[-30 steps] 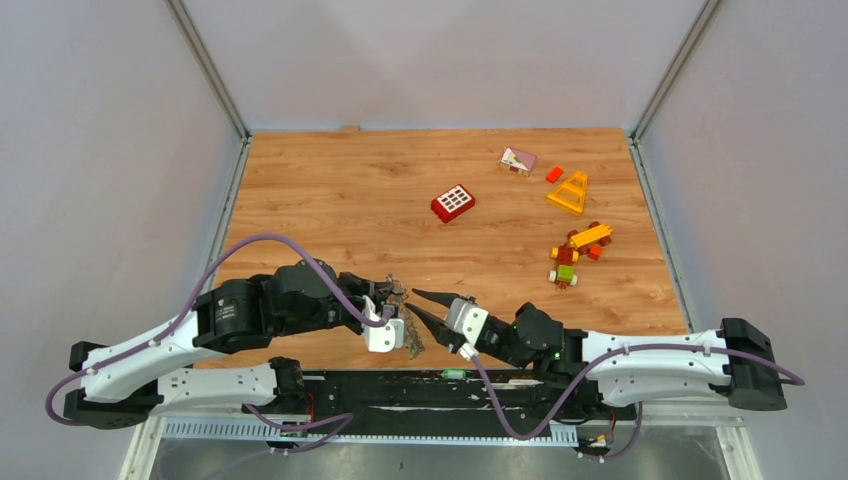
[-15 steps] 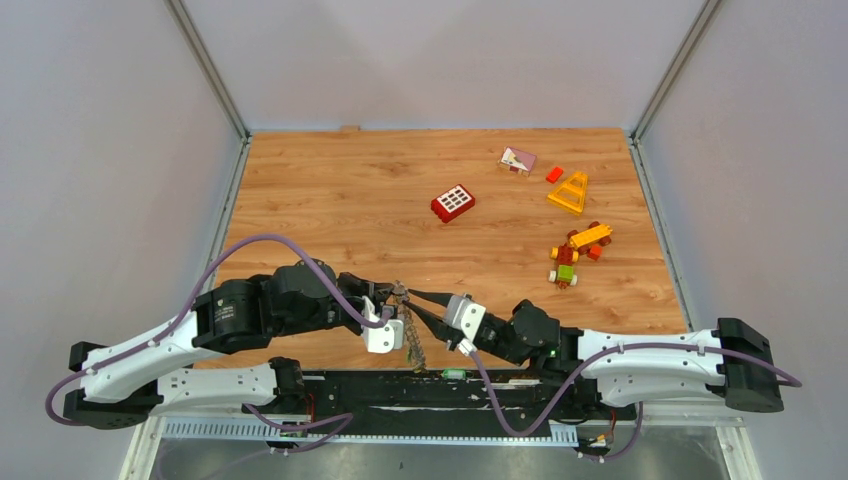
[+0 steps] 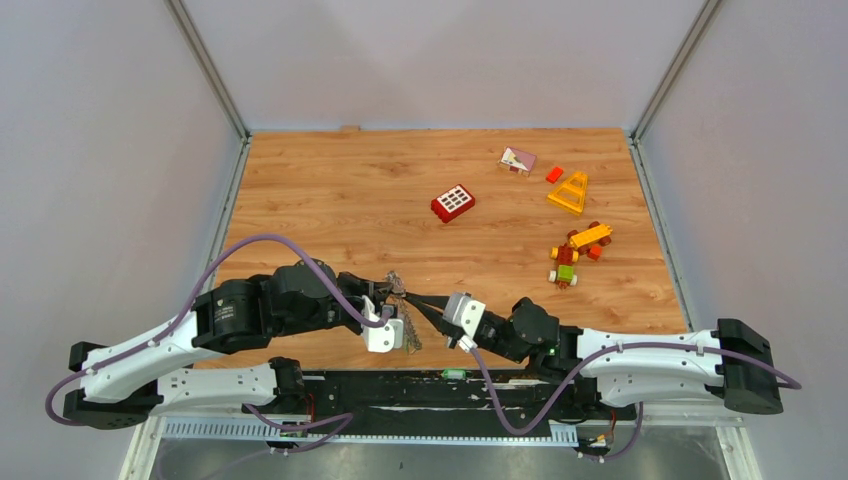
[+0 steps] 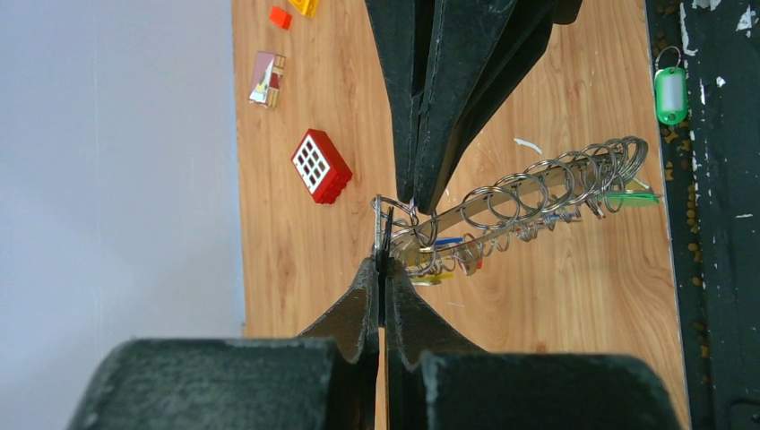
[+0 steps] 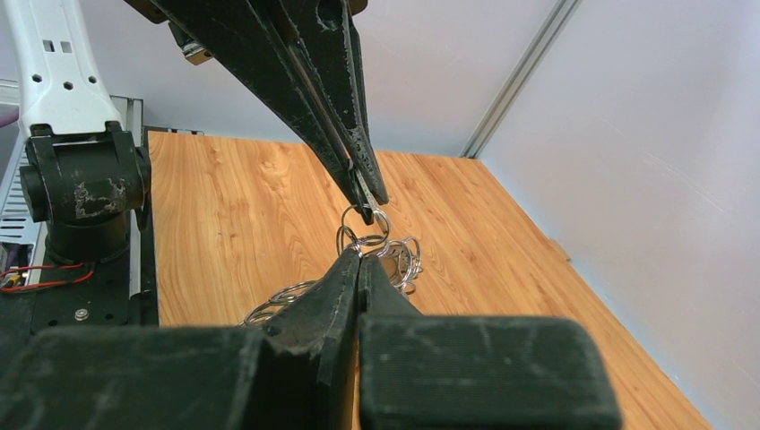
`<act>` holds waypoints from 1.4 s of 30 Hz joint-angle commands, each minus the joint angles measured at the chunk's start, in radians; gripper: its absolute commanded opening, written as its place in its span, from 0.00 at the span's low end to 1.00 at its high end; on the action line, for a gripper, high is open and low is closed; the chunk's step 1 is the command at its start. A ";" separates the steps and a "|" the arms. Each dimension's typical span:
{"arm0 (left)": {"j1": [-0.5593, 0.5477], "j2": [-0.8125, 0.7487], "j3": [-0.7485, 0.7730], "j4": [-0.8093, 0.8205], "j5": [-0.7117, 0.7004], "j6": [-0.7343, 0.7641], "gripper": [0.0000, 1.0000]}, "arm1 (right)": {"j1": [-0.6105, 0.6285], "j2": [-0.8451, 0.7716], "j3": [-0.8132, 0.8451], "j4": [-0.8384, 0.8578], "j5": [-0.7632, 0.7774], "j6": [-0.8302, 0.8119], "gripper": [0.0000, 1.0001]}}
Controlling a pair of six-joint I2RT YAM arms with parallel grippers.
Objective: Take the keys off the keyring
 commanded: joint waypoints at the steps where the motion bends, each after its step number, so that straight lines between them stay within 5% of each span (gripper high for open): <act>1: 0.003 -0.018 0.015 0.082 -0.021 -0.010 0.00 | -0.006 0.001 0.000 0.038 -0.028 0.019 0.00; 11: 0.003 -0.034 -0.003 0.111 -0.055 -0.027 0.00 | -0.007 0.017 0.084 -0.105 0.058 0.127 0.00; 42: 0.003 -0.067 -0.088 0.263 -0.160 -0.150 0.00 | -0.022 0.011 0.127 -0.097 0.378 0.373 0.00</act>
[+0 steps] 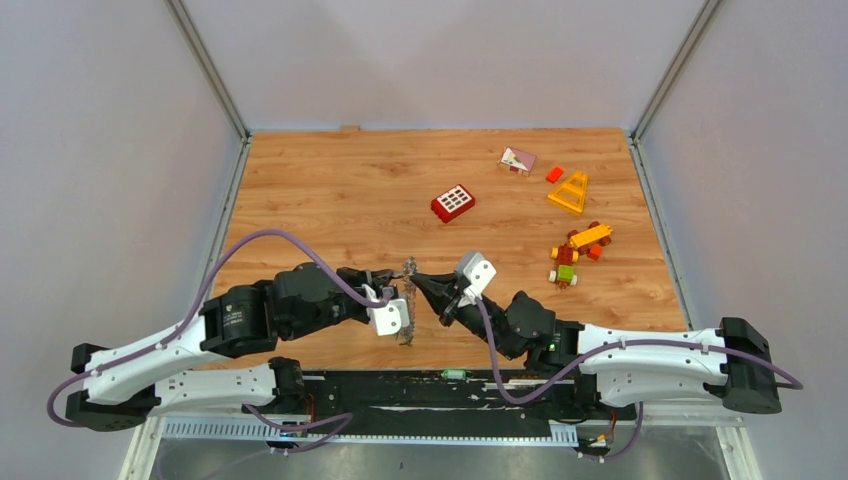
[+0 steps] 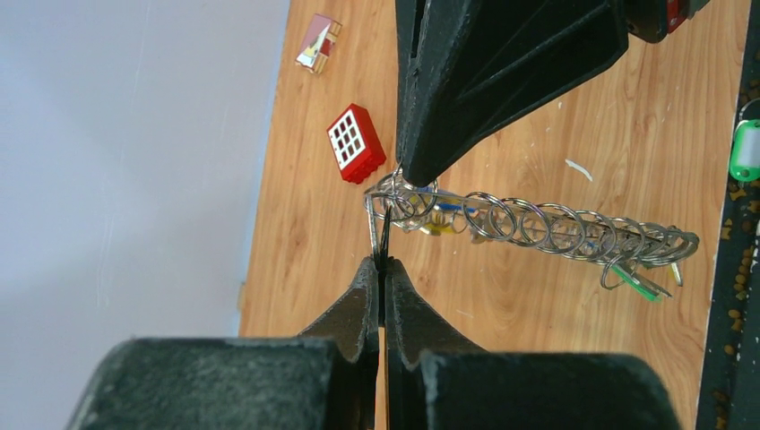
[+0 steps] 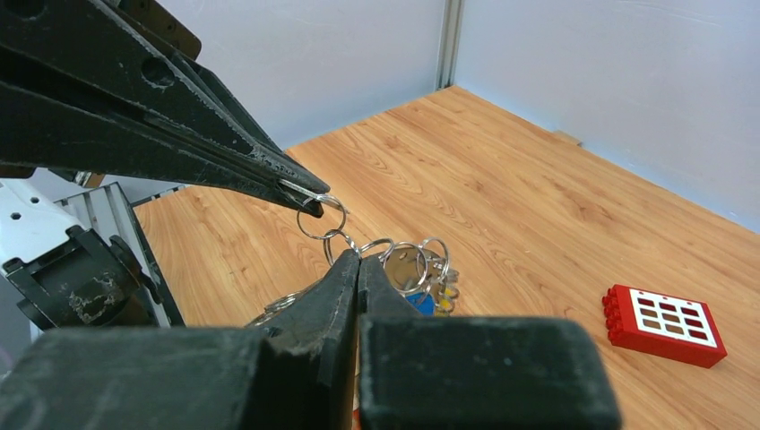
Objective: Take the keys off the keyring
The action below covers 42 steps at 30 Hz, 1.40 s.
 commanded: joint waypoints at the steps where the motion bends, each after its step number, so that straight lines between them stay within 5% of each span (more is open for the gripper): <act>1: 0.003 -0.033 -0.001 0.112 0.002 -0.067 0.00 | -0.015 -0.002 0.039 0.014 0.104 0.026 0.00; 42: 0.003 -0.043 -0.261 0.471 -0.110 -0.306 0.00 | -0.018 -0.093 -0.052 0.162 0.216 0.057 0.00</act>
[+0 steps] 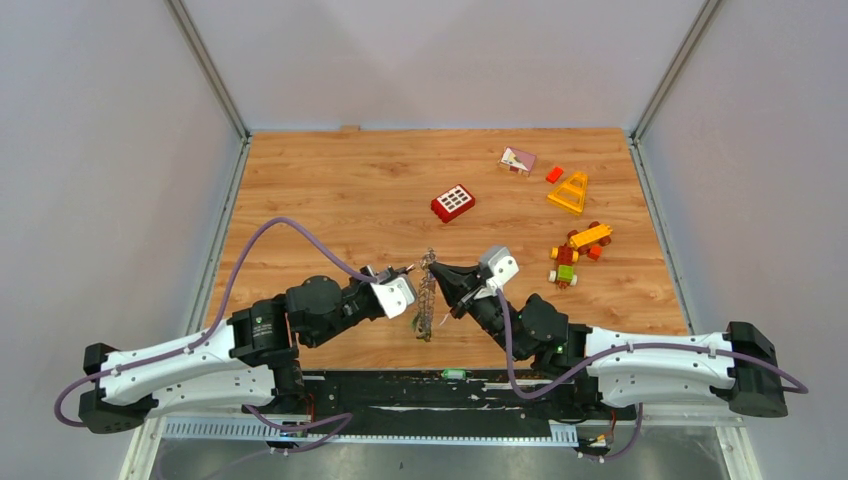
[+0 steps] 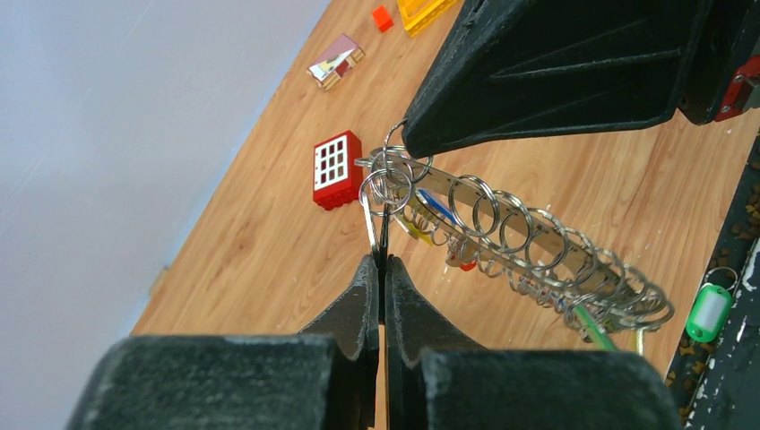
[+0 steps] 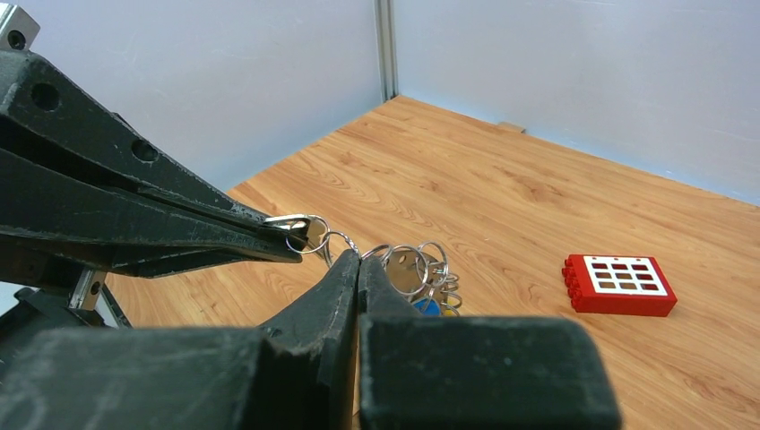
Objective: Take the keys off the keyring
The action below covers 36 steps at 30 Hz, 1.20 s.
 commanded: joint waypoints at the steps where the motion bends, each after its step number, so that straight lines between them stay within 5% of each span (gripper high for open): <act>1: 0.003 0.000 -0.013 0.071 -0.004 -0.059 0.00 | -0.015 -0.032 0.002 0.105 0.055 0.013 0.00; 36: 0.003 0.074 -0.099 0.180 0.036 -0.148 0.00 | -0.013 -0.127 -0.044 0.166 0.094 0.012 0.00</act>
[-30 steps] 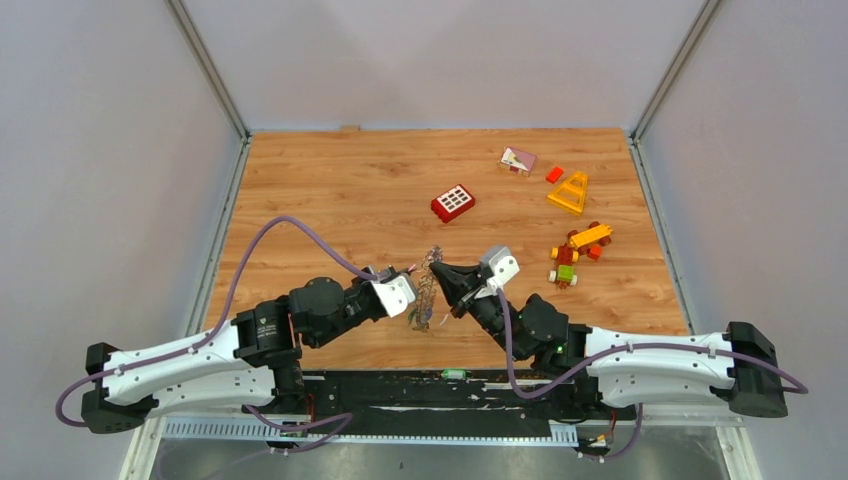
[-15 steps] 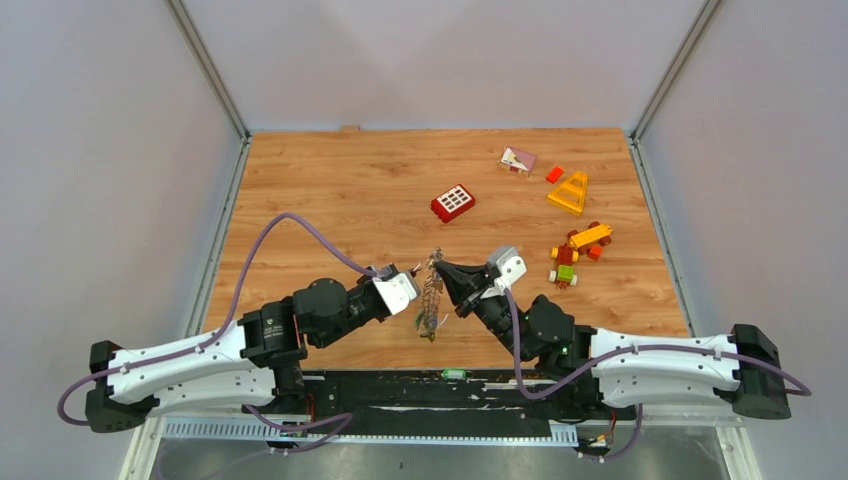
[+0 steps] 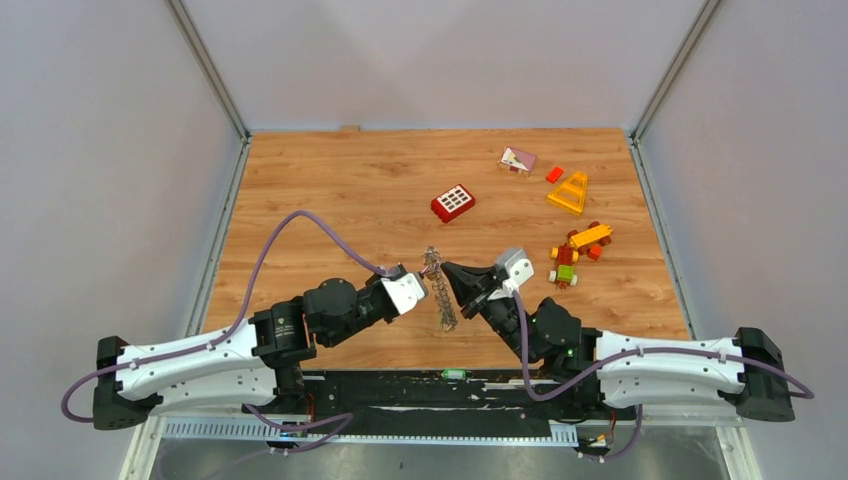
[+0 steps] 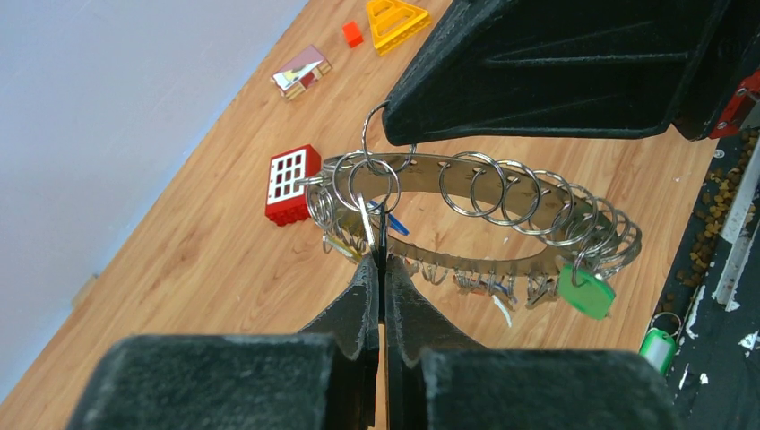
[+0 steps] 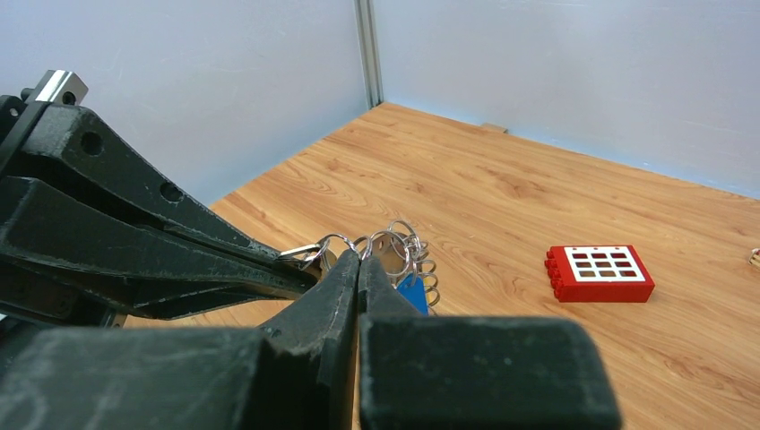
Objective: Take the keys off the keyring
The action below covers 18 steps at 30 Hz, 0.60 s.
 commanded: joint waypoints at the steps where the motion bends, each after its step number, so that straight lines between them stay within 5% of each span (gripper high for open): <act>1: 0.003 0.014 -0.023 0.006 0.004 -0.034 0.00 | -0.011 -0.055 0.009 0.156 0.056 0.012 0.00; 18: 0.003 0.061 -0.057 0.061 0.008 -0.054 0.00 | -0.011 -0.094 -0.042 0.225 0.029 0.026 0.00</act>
